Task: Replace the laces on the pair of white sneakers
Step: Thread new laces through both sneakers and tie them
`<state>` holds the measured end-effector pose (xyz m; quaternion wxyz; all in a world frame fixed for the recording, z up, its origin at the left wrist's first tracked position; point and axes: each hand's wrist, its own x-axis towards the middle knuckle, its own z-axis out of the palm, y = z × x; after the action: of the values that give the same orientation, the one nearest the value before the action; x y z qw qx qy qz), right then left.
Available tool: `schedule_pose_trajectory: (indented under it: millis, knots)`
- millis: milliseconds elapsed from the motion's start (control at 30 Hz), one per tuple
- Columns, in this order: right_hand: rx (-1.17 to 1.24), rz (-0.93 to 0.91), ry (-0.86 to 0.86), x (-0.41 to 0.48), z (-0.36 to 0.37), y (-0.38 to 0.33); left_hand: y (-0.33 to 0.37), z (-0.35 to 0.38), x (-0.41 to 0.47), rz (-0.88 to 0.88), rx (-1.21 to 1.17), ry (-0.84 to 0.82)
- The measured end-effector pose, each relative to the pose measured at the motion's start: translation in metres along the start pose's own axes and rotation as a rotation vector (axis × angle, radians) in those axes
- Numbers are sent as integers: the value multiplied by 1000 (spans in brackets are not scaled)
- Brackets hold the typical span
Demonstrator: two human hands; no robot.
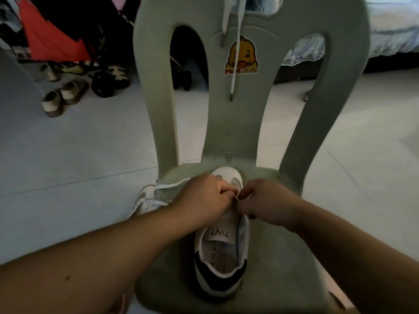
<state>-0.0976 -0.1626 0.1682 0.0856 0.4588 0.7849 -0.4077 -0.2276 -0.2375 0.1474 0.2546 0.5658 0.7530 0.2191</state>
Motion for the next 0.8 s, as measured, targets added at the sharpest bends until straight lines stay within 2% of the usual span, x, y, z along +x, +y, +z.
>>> schedule_pose_trajectory:
  millis: [233,333,467,800]
  knots:
    - [256,26,124,4,12,22,0,9,13,-174,-112,13]
    - [498,101,111,4,16,25,0,10,13,-197,-88,-4]
    - [704,185,58,6,17,28,0,11,13,-201,-47,-4]
    - [898,219,6,9,18,36,3,11,13,-191,-148,-12]
